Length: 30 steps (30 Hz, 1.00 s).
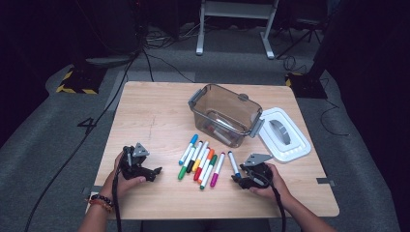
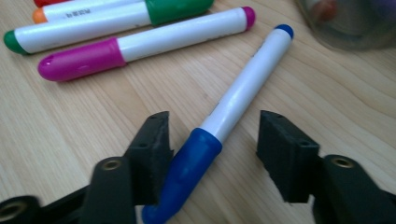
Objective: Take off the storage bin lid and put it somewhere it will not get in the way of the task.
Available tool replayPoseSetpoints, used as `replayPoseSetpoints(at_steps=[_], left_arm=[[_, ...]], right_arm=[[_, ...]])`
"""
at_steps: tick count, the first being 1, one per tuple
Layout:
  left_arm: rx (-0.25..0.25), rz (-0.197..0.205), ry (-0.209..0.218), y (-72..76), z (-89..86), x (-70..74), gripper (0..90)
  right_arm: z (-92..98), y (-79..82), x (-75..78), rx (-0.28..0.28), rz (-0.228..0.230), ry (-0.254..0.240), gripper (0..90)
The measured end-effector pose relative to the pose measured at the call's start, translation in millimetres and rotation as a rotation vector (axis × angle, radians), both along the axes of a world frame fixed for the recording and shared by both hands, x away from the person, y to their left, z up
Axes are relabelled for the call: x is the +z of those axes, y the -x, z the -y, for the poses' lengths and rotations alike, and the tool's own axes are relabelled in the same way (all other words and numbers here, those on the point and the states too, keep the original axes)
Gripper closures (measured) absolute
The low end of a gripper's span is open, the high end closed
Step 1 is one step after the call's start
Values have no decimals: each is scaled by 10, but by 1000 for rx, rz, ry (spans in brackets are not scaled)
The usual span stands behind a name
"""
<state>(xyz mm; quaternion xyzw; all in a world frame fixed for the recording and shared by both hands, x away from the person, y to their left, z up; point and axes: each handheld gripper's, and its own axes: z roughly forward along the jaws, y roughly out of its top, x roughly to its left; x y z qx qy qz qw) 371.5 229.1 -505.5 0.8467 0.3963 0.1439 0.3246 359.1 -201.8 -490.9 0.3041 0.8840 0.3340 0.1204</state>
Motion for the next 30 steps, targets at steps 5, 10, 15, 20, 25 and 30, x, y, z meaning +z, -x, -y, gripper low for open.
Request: replayPoseSetpoints(at_steps=[5,10,15,20,25,30], left_arm=[[0,0,0,0,0,0,12],[1,0,0,1,1,0,11],[1,0,0,0,0,0,12],[0,0,-1,-1,0,0,11],[-5,1,-3,-9,-1,1,8],[-7,1,-4,-10,-2,1,8]], right_arm=[[163,-52,14,-42,-2,1,586],[261,-134,19,-95,4,-1,717],[320,-241,19,-106,2,-4,743],[314,-314,14,-88,10,-6,747],[314,-317,22,-72,14,5,748],[318,-311,50,-59,23,2,749]])
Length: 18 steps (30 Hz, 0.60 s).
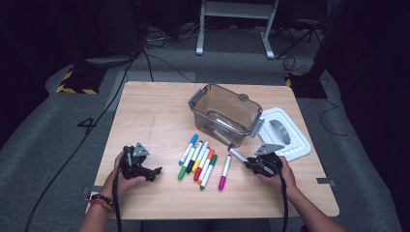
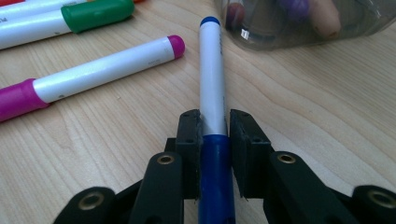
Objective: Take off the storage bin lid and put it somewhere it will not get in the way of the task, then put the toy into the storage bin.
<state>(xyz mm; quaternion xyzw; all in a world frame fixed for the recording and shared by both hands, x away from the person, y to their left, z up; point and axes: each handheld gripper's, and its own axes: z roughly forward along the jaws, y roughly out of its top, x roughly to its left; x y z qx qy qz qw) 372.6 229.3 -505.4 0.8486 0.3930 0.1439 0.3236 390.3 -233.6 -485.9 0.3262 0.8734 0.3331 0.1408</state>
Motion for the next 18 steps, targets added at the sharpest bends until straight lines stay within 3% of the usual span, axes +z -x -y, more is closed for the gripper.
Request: replayPoseSetpoints(at_steps=[18], left_arm=[[2,-2,7,-1,4,-4,5]], right_arm=[[50,59,229,60,59,-50,749]])
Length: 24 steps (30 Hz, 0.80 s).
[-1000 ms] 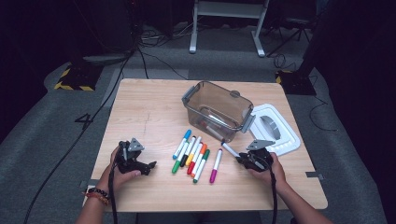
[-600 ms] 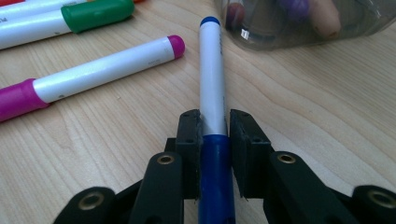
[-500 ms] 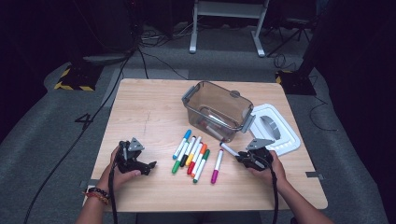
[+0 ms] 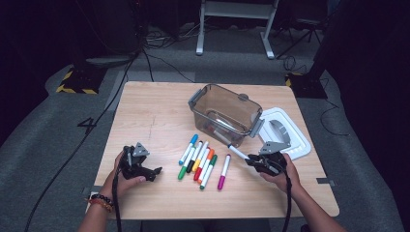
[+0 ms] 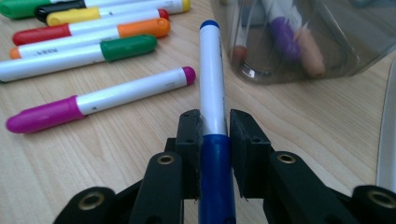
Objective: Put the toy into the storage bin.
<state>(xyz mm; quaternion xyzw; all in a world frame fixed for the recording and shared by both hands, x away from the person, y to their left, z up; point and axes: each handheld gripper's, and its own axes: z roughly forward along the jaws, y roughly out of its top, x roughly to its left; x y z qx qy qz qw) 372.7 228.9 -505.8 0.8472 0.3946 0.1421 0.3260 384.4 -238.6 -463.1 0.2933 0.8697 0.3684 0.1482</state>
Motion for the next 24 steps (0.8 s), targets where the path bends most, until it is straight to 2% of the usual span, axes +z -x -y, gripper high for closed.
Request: replayPoseSetpoints(at_steps=[8,14,24], left_arm=[[0,3,-2,-1,-1,1,5],[0,0,0,0,0,0,5],[6,2,-5,6,0,2,6]], right_arm=[[-25,71,145,55,22,-31,749],[-16,136,261,102,22,-56,748],[-74,218,557,181,50,-86,748]])
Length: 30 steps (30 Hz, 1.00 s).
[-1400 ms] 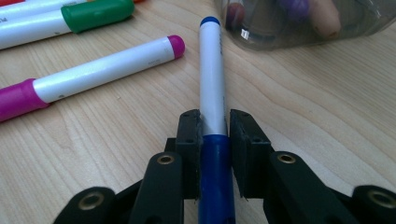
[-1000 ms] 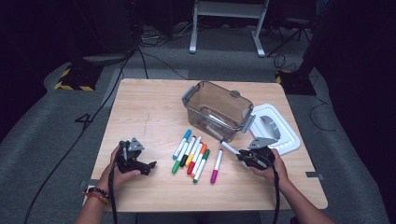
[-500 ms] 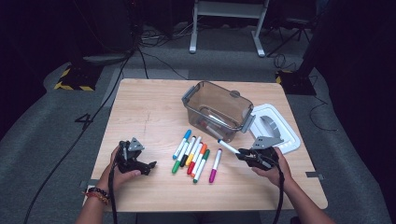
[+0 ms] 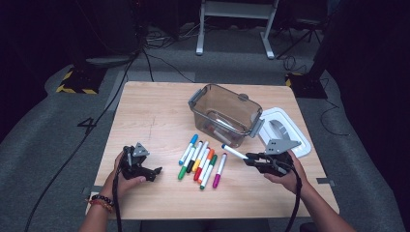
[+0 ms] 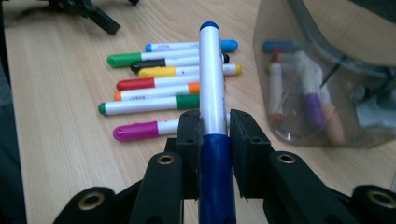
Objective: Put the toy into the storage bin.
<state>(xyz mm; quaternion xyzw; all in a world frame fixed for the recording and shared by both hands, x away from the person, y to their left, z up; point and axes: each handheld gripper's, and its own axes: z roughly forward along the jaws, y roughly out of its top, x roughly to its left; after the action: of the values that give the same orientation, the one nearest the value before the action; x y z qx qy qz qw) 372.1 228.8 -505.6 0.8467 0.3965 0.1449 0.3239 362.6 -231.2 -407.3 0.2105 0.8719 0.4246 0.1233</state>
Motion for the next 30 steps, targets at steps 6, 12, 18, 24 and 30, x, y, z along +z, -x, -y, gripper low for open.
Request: replayPoseSetpoints(at_steps=[6,12,18,24,30], left_arm=[[-14,-1,2,-21,-2,-1,3],[-13,-3,4,-29,3,-2,2],[-13,-1,3,-31,2,-2,2],[-12,1,-2,-24,2,1,5],[-11,0,-1,-24,2,1,5]], right_arm=[[-79,-23,225,30,38,-9,748],[-135,-146,457,33,71,-19,748],[-206,-373,672,16,101,-3,748],[-271,-605,835,3,114,-5,748],[-358,-804,894,-8,109,13,748]])
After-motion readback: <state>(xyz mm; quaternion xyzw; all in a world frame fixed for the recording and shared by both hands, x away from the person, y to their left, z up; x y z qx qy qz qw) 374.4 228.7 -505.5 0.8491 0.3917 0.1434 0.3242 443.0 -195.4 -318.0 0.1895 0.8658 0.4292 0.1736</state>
